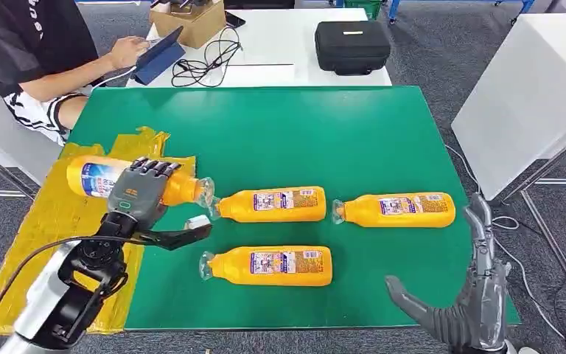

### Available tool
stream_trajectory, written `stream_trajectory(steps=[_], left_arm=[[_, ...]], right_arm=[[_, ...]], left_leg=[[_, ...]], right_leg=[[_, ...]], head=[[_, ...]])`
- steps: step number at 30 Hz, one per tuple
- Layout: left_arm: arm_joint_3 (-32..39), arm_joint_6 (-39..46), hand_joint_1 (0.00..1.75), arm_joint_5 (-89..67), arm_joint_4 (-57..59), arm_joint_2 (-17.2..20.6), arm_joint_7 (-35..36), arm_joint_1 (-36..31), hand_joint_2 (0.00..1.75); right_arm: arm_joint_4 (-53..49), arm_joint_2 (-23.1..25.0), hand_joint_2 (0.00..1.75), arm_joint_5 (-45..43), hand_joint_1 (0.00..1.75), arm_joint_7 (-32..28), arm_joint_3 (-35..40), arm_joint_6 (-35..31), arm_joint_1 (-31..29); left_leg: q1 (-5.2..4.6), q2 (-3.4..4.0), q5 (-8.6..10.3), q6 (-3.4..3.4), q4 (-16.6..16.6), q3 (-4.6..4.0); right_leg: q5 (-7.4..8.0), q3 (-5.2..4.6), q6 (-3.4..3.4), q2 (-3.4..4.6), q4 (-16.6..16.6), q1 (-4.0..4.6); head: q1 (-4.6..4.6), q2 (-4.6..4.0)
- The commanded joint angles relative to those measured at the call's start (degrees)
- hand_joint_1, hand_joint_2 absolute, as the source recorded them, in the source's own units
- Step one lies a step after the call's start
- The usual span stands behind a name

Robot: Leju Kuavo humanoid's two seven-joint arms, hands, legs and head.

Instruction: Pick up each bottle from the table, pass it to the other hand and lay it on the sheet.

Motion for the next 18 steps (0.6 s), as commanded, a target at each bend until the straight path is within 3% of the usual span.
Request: stream_trajectory(steps=[1,9,18], left_arm=[[3.13,-5.59,1.75,-0.01,2.43,-1.13,3.78,-0.28,1.75],[2.88,-6.87,1.75,-0.01,6.51,-3.27,1.36,-2.91,1.75],[-1.59,-5.76,1.75,-0.01,22.91,-7.0,-1.26,-9.8,1.75]], right_arm=[[1.44,4.79,1.75,2.38,0.0,2.09,-2.01,2.69,-1.14],[2.52,7.25,1.75,3.18,0.0,2.95,-4.27,2.7,-3.41],[4.56,10.76,1.75,4.2,0.0,4.57,-5.6,4.97,-7.58]], left_leg=[[0.01,0.03,-0.04,-0.04,-0.05,0.12],[0.02,-0.03,-0.02,-0.03,-0.03,0.11],[0.01,-0.17,0.06,-0.03,-0.08,0.17]], right_leg=[[-0.03,0.13,0.05,-0.04,-0.07,0.01],[-0.02,0.15,0.07,-0.11,-0.06,0.01],[0.01,0.23,0.06,-0.24,-0.13,0.0]], head=[[0.02,0.0],[-0.02,0.0],[0.0,0.0]])
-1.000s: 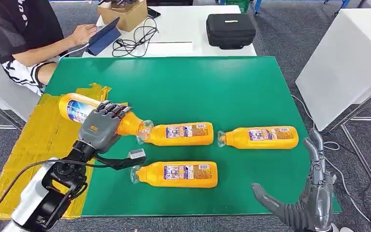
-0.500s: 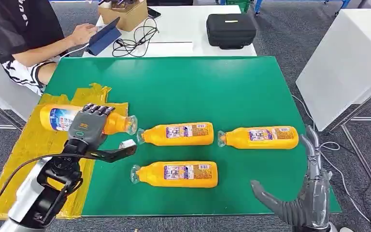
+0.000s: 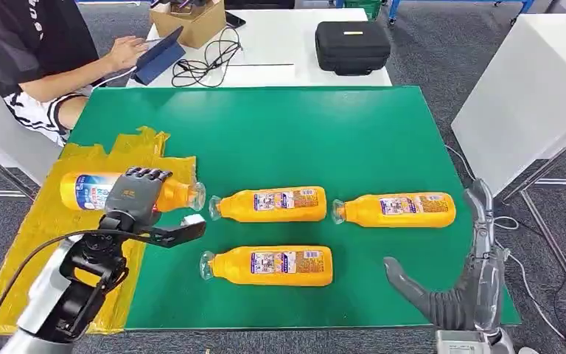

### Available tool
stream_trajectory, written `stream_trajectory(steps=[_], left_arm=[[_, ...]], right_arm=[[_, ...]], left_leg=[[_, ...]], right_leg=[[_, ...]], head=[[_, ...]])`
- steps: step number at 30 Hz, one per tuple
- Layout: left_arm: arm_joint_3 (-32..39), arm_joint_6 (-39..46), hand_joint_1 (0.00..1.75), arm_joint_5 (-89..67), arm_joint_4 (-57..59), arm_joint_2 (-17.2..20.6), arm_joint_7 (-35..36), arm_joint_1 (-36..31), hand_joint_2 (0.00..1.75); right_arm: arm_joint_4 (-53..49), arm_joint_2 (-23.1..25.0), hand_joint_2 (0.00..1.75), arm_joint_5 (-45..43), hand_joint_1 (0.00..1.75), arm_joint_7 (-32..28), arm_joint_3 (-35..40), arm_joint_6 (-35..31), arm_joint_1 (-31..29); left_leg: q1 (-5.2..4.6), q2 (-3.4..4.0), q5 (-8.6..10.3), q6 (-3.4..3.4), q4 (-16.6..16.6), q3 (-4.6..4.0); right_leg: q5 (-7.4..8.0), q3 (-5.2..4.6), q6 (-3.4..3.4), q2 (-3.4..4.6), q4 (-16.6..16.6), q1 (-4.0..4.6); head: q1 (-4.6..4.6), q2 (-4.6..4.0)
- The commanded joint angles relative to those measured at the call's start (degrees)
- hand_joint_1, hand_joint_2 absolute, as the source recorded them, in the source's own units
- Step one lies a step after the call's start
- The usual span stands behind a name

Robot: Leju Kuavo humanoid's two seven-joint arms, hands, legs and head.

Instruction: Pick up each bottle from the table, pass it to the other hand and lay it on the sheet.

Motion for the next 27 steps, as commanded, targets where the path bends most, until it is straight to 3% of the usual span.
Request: stream_trajectory(steps=[1,11,17,27], left_arm=[[-3.37,1.27,1.75,0.17,19.75,-5.41,-1.34,-8.49,1.75],[-2.8,2.21,1.75,1.18,27.46,-6.52,-2.84,-10.97,1.75],[1.31,5.93,1.75,1.85,36.09,-7.63,0.18,-14.06,1.75],[1.49,5.97,1.75,1.9,36.08,-7.5,0.1,-14.26,1.75]], right_arm=[[4.48,4.42,1.75,0.64,0.0,1.07,-3.02,1.68,-4.65],[4.5,6.2,1.75,1.61,0.0,1.73,-3.69,3.9,-6.07],[2.99,9.28,1.75,3.85,0.0,2.94,-6.16,7.38,-6.23],[2.88,9.21,1.75,3.88,0.0,2.95,-6.26,7.52,-6.33]], left_leg=[[0.01,-0.13,0.02,-0.03,-0.07,0.18],[0.05,-0.08,-0.03,-0.04,0.0,0.16],[0.03,-0.05,0.0,-0.05,-0.03,0.17],[0.03,-0.02,0.0,-0.06,0.01,0.08]], right_leg=[[-0.01,0.24,0.05,-0.19,-0.1,0.01],[-0.03,0.22,0.07,-0.16,-0.06,0.05],[-0.01,0.23,0.07,-0.13,-0.06,0.03],[-0.02,0.13,0.05,-0.07,-0.01,0.03]], head=[[0.02,0.0],[0.0,0.0],[0.02,0.0],[0.0,0.0]])
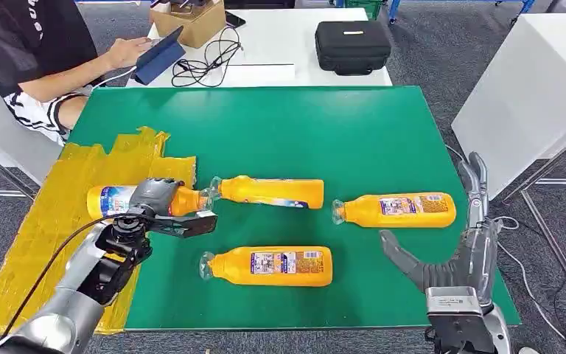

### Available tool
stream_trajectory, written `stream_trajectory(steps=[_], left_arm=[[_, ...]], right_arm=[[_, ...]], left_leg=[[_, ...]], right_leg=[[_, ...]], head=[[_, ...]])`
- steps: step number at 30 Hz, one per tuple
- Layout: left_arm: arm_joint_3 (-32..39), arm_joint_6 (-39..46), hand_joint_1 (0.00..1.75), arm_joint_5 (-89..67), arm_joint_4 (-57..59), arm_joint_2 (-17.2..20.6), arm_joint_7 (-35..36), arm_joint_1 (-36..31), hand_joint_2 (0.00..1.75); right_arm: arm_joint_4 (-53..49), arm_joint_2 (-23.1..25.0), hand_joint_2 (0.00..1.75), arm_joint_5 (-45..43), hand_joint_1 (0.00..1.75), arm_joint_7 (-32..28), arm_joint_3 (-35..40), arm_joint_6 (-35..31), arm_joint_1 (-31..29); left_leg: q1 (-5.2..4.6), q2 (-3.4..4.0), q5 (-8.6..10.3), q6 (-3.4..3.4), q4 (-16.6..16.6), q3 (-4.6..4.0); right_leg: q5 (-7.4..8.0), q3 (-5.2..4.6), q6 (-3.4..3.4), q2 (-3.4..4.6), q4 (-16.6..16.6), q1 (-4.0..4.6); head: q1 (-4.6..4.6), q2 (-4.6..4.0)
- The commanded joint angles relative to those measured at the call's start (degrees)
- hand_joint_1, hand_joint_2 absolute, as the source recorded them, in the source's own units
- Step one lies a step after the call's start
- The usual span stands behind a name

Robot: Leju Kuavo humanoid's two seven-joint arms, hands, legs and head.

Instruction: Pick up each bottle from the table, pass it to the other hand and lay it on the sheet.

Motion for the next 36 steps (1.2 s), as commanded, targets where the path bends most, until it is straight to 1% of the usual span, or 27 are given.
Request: stream_trajectory(steps=[1,2,8,15,16,17,19,22,23,24,25,30,31,32,33,36], left_arm=[[0.8,-0.48,1.75,-0.76,7.03,-1.49,0.62,-3.77,1.75],[1.64,-0.39,1.75,-0.45,7.72,-1.76,0.53,-4.21,1.75],[4.63,0.85,1.75,0.76,9.79,-2.56,-0.33,-7.23,1.75],[4.64,-0.49,1.75,1.41,6.1,-1.78,-1.29,-4.74,1.75],[4.31,-0.42,0.66,1.31,5.92,-1.75,-1.3,-4.62,1.75],[3.58,-0.29,0.0,1.03,5.35,-1.55,-1.39,-4.47,1.75],[2.89,-1.73,0.0,0.78,5.38,-1.51,-1.12,-4.73,1.75],[2.36,-2.4,0.0,0.67,5.45,-1.37,-1.27,-4.52,1.75],[2.31,-2.55,0.0,0.58,5.19,-1.34,-1.24,-4.39,1.75],[2.28,-2.52,0.0,0.58,5.17,-1.38,-1.24,-4.26,1.75],[2.28,-2.52,0.0,0.58,5.17,-1.38,-1.24,-4.26,1.75],[2.82,-3.26,0.0,0.66,3.49,-0.82,-1.09,-2.77,1.75],[3.12,-3.13,0.0,0.78,3.27,-0.78,-1.0,-2.48,1.75],[3.18,-3.08,0.0,0.76,3.1,-0.57,-0.96,-2.21,1.75],[3.19,-3.06,0.0,0.76,3.11,-0.53,-0.96,-2.13,1.75],[3.38,-1.97,0.0,1.24,1.16,-0.31,-1.8,-0.79,1.75]], right_arm=[[1.28,1.47,1.75,0.03,0.0,0.1,-2.49,0.62,-1.55],[1.25,1.81,1.75,0.28,0.0,0.07,-2.87,0.95,-1.56],[0.1,2.85,1.75,1.28,0.0,0.77,-4.67,1.69,-0.58],[-0.08,3.34,1.75,1.4,0.0,0.48,-5.23,2.22,0.25],[0.05,3.4,1.75,1.4,0.0,0.43,-5.2,2.3,0.18],[0.18,3.41,1.75,1.44,0.0,0.35,-5.13,2.34,0.12],[0.53,3.43,1.75,1.41,0.0,0.32,-5.0,2.39,-0.11],[0.75,3.57,1.75,1.37,0.0,0.51,-5.14,2.21,-0.31],[0.74,3.55,1.75,1.36,0.0,0.56,-5.13,2.27,-0.29],[0.74,3.54,1.75,1.36,0.0,0.56,-5.14,2.27,-0.26],[0.74,3.54,1.75,1.36,0.0,0.56,-5.14,2.27,-0.26],[0.73,2.26,1.75,0.82,0.0,0.07,-4.29,2.26,1.31],[0.78,1.93,1.75,0.63,0.0,-0.11,-4.04,2.15,1.62],[0.95,1.53,1.75,0.4,0.0,-0.27,-3.69,1.96,1.89],[0.97,1.52,1.75,0.38,0.0,-0.28,-3.68,1.95,1.92],[1.23,0.86,1.75,0.0,0.0,-0.53,-3.11,1.18,2.57]], left_leg=[[0.07,-0.01,-0.16,-0.06,0.06,0.23],[0.02,-0.04,-0.04,-0.03,0.0,0.07],[0.05,-0.14,-0.02,-0.04,0.07,-0.04],[0.01,-0.01,-0.04,-0.03,-0.01,0.05],[0.06,0.0,-0.15,-0.06,0.03,0.22],[0.03,0.0,-0.07,-0.04,0.0,0.1],[0.05,-0.07,-0.08,-0.04,0.02,0.1],[0.01,-0.02,-0.01,-0.02,-0.01,0.01],[0.05,-0.02,-0.1,-0.06,0.03,0.16],[0.03,0.01,-0.03,-0.03,0.0,0.03],[0.04,0.0,-0.06,-0.05,0.02,0.08],[0.02,0.02,-0.03,-0.03,-0.03,0.04],[0.07,0.04,-0.14,-0.06,0.0,0.22],[0.02,0.01,-0.07,-0.03,-0.04,0.11],[0.05,0.02,-0.12,-0.05,-0.03,0.2],[0.01,0.05,-0.05,-0.03,-0.04,0.08]], right_leg=[[-0.12,0.31,0.11,-0.15,-0.05,0.07],[-0.04,0.11,0.06,-0.12,-0.04,0.02],[-0.05,0.04,0.06,-0.22,0.02,0.05],[-0.04,0.08,0.05,-0.07,-0.03,0.01],[-0.13,0.29,0.1,-0.13,-0.06,0.05],[-0.06,0.13,0.06,-0.07,-0.05,0.03],[-0.08,0.18,0.07,-0.16,-0.05,0.05],[-0.01,0.04,0.05,-0.06,-0.03,0.0],[-0.08,0.24,0.1,-0.13,-0.05,0.05],[-0.01,0.07,0.05,-0.05,-0.04,0.03],[-0.04,0.14,0.08,-0.1,-0.04,0.04],[-0.02,0.08,0.04,-0.04,-0.06,0.02],[-0.1,0.29,0.1,-0.1,-0.1,0.07],[-0.05,0.16,0.06,-0.07,-0.08,0.02],[-0.09,0.26,0.08,-0.09,-0.11,0.05],[-0.02,0.11,0.05,0.0,-0.07,0.01]], head=[[0.0,0.0],[0.02,0.0],[0.02,0.0],[0.02,0.0],[0.0,0.0],[0.0,0.0],[0.02,0.0],[0.0,0.0],[0.02,0.0],[0.02,0.0],[0.0,0.0],[0.02,0.0],[0.0,0.0],[0.02,0.0],[0.02,0.0],[0.02,0.0]])
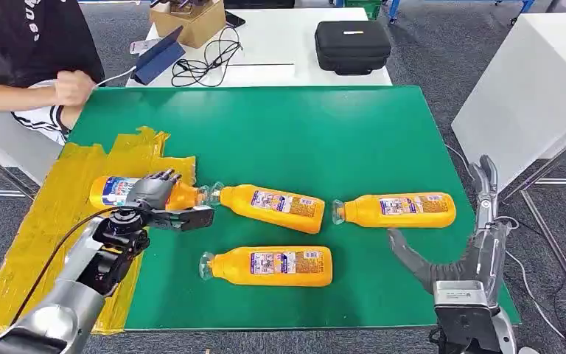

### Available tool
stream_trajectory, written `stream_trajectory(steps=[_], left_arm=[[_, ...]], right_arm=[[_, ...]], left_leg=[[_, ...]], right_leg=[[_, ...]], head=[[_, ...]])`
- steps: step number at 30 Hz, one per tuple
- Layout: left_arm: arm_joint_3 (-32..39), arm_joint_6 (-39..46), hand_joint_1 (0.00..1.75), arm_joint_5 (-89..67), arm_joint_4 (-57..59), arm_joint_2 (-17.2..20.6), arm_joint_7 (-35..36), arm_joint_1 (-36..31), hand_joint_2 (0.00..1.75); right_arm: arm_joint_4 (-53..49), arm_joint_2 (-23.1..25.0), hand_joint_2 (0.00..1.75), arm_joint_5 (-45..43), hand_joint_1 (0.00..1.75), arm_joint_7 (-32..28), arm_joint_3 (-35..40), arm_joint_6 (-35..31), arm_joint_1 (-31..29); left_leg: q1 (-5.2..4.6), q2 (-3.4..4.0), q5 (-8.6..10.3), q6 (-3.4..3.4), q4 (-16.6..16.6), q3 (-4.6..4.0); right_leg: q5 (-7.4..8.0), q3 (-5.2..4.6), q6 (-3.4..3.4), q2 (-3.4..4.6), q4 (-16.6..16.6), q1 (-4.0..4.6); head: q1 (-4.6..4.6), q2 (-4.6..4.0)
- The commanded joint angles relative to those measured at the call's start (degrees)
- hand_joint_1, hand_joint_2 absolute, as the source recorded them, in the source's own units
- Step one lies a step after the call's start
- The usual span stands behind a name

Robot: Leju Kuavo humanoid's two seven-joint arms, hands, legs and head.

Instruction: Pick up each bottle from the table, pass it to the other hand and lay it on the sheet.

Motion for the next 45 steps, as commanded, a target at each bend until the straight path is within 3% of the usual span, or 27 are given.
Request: stream_trajectory(steps=[1,4,5,6,8,9,12,17,20,22,25,28,33,42,45], left_arm=[[1.18,1.97,0.0,3.62,-2.98,-0.1,-3.74,1.61,1.75],[2.15,5.76,0.0,12.38,-9.69,-1.8,-7.78,2.46,1.75],[2.3,6.19,0.0,15.97,-11.73,-2.21,-9.71,2.84,0.0],[2.4,7.3,0.0,24.54,-16.57,-2.81,-13.23,3.74,0.0],[0.15,7.57,0.0,27.37,-20.69,-1.82,-12.69,3.89,0.0],[-0.65,8.78,0.0,29.91,-22.9,-1.57,-12.57,3.89,1.75],[-0.58,11.32,0.0,39.11,-28.8,-2.21,-13.88,4.32,1.75],[-0.48,11.44,0.0,40.66,-29.66,-2.18,-13.85,4.72,1.75],[3.57,12.59,0.0,58.76,-36.11,-4.95,-20.24,8.28,1.75],[4.27,12.08,0.0,66.63,-41.5,-4.71,-21.16,11.46,1.75],[4.63,12.72,0.0,69.23,-46.98,-3.06,-20.83,17.25,1.75],[5.14,12.42,0.0,71.18,-50.29,-2.35,-22.35,22.58,1.75],[5.02,12.37,0.0,71.21,-50.37,-2.43,-22.39,22.6,1.75],[5.01,12.32,0.0,71.24,-50.04,-2.57,-22.28,22.09,1.75],[4.74,11.81,0.0,72.84,-52.95,-2.2,-24.36,26.29,1.75]], right_arm=[[1.73,-2.29,1.75,-0.94,0.0,-0.53,0.68,-1.43,1.21],[0.43,-1.8,1.75,-0.52,0.0,-0.12,0.13,-2.78,2.17],[0.1,-1.6,1.75,-0.37,0.0,-0.02,0.01,-2.96,2.3],[-0.55,-0.97,1.75,0.09,0.0,0.06,-0.27,-3.44,2.51],[-1.1,-0.27,1.75,0.92,0.0,0.32,-0.48,-3.57,2.56],[-1.34,0.2,1.75,1.3,0.0,0.55,-0.66,-3.66,2.45],[-1.62,0.86,1.75,2.62,0.0,0.59,-0.86,-4.52,2.12],[-1.61,0.95,1.75,2.76,0.0,0.64,-0.95,-4.66,2.03],[-1.89,1.27,1.75,7.04,0.0,-0.06,-1.15,-6.57,1.56],[-2.3,0.48,1.75,14.35,0.0,0.46,-1.3,-8.41,1.55],[-2.03,-4.26,1.75,22.72,0.0,2.82,-1.38,-11.48,3.37],[-1.09,-6.51,1.75,25.51,0.0,5.34,-3.31,-8.4,3.42],[-0.95,-6.46,1.75,25.38,0.0,5.36,-3.33,-8.22,3.06],[-0.98,-6.59,1.75,26.06,0.0,5.76,-3.12,-7.72,3.08],[0.67,-10.94,1.75,29.55,0.0,10.04,-3.63,-2.07,2.2]], left_leg=[[0.01,0.06,-0.04,-0.02,-0.04,0.09],[0.04,0.03,-0.08,-0.04,0.01,0.11],[0.05,-0.03,-0.06,-0.03,0.05,0.0],[0.03,-0.06,-0.02,-0.01,0.04,-0.08],[0.05,-0.1,-0.07,-0.02,0.12,-0.09],[0.02,-0.08,-0.04,-0.02,0.08,-0.08],[0.03,-0.03,-0.04,-0.02,0.06,-0.09],[0.03,-0.03,-0.06,-0.05,0.03,0.05],[0.03,0.05,-0.07,-0.03,0.02,0.06],[0.02,0.15,-0.1,-0.02,0.03,0.05],[0.02,0.24,-0.15,-0.01,-0.02,0.18],[0.02,0.36,-0.26,-0.03,-0.12,0.46],[0.01,0.03,-0.06,-0.02,-0.03,0.0],[0.04,0.04,-0.13,-0.06,-0.03,0.22],[0.0,0.09,-0.07,-0.02,-0.05,0.13]], right_leg=[[-0.01,0.09,0.04,0.01,-0.06,0.01],[-0.05,0.15,0.07,-0.06,-0.06,0.04],[-0.04,0.06,0.06,-0.1,-0.02,0.05],[-0.02,-0.05,0.05,-0.1,-0.01,0.02],[-0.08,-0.03,0.07,-0.17,0.04,0.04],[-0.05,-0.04,0.06,-0.12,0.02,0.02],[-0.02,-0.05,0.05,-0.07,0.01,0.02],[-0.05,0.07,0.05,-0.11,-0.03,0.02],[-0.03,0.05,0.06,0.0,-0.03,0.02],[-0.03,0.01,0.07,0.09,-0.01,0.02],[-0.05,0.15,0.1,0.16,-0.09,0.02],[-0.09,0.42,0.14,0.24,-0.23,0.02],[-0.03,0.01,0.04,-0.02,-0.07,0.0],[-0.09,0.24,0.06,-0.05,-0.1,0.04],[-0.03,0.12,0.04,0.04,-0.09,0.0]], head=[[0.0,0.0],[0.0,0.0],[0.02,0.0],[0.02,0.0],[0.02,0.0],[0.02,0.0],[0.02,0.0],[0.0,0.0],[0.0,0.0],[-0.02,0.0],[0.0,0.0],[0.0,0.0],[0.02,0.0],[0.0,0.0],[0.0,0.0]])
